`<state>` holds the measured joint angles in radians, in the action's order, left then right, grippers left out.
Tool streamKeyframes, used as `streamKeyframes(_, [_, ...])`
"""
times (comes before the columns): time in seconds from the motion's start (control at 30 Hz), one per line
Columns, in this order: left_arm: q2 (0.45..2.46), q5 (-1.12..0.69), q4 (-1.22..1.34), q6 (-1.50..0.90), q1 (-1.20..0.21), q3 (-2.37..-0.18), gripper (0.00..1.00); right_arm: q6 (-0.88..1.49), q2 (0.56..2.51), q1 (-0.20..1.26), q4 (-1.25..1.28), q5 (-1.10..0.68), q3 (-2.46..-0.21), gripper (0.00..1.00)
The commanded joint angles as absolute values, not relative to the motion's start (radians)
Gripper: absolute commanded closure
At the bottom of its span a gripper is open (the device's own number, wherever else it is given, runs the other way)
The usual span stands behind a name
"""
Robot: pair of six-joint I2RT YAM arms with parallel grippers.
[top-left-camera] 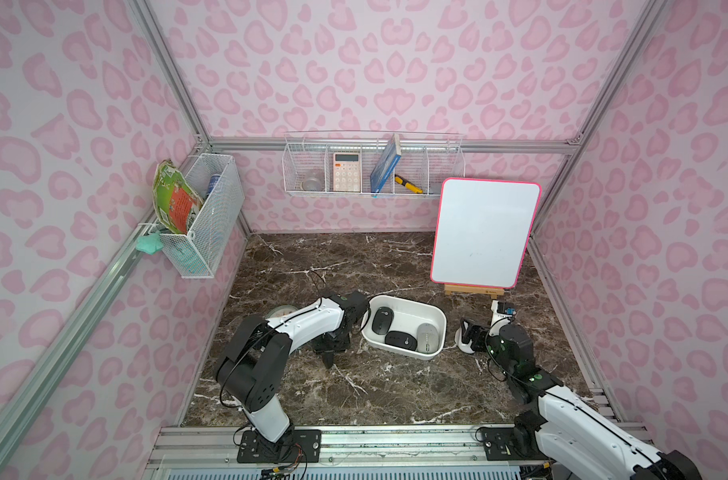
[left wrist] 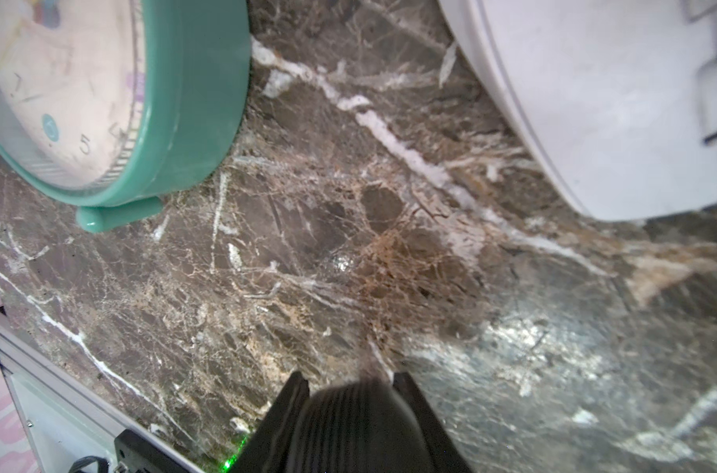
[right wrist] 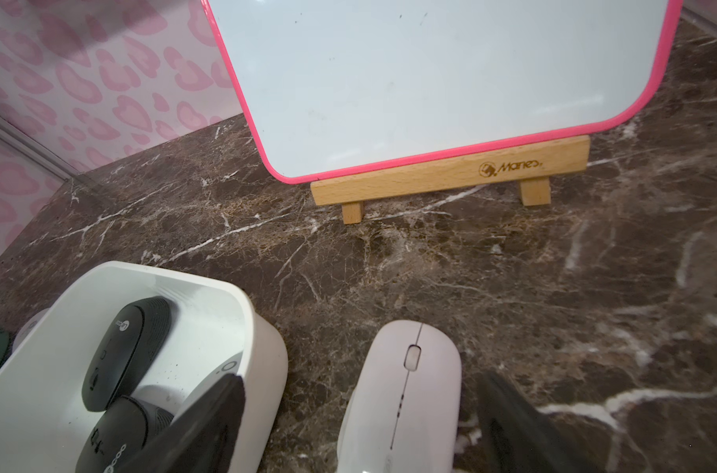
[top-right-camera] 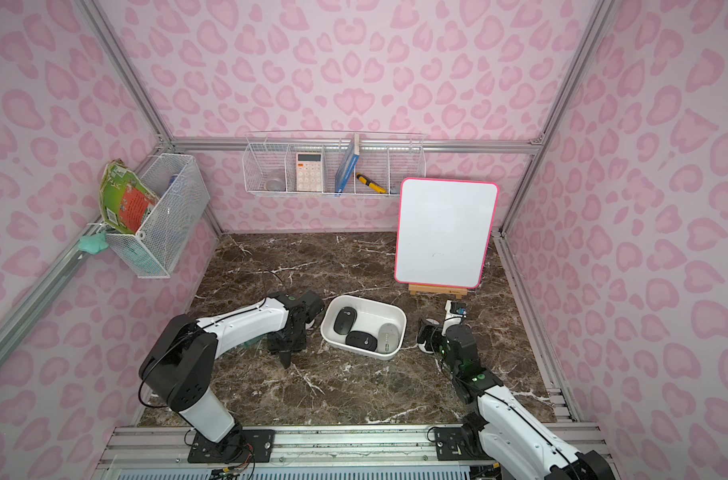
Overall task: Take out the mouse from the storage box
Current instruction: Place the mouse at the center of the board.
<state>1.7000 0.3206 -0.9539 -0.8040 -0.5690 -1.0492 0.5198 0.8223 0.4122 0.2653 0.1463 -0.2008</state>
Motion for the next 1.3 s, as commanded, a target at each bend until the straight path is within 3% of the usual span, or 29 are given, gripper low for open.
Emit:
streamKeyframes(0.0, [1.707,0.31,-0.945,-0.796,-0.574,-1.058,0.57,0.512,0.822,0.412,0.293,0.148,-0.198,0.09])
streamKeyframes(0.07, [1.712,0.309,-0.937,-0.796,-0.579,-1.059,0.52,0.512,0.822,0.413,0.294,0.147,-0.198,0.09])
streamKeyframes(0.43, [1.724,0.284,-0.92,-0.797,-0.6,-1.077,0.49,0.512,0.822,0.413,0.293,0.147,-0.198,0.09])
streamKeyframes(0.7, [1.681,0.267,-0.893,-0.787,-0.602,-1.064,0.37,0.512,0.822,0.413,0.292,0.15,-0.199,0.09])
streamKeyframes(0.9, [1.543,0.258,-0.781,-0.776,-0.603,-0.98,0.24,0.518,0.846,0.422,0.205,0.148,-0.281,0.09])
streamKeyframes(1.27, [1.249,0.373,-0.659,-0.759,-0.596,-0.826,0.17,0.529,1.124,0.758,-0.111,0.357,-0.655,0.09])
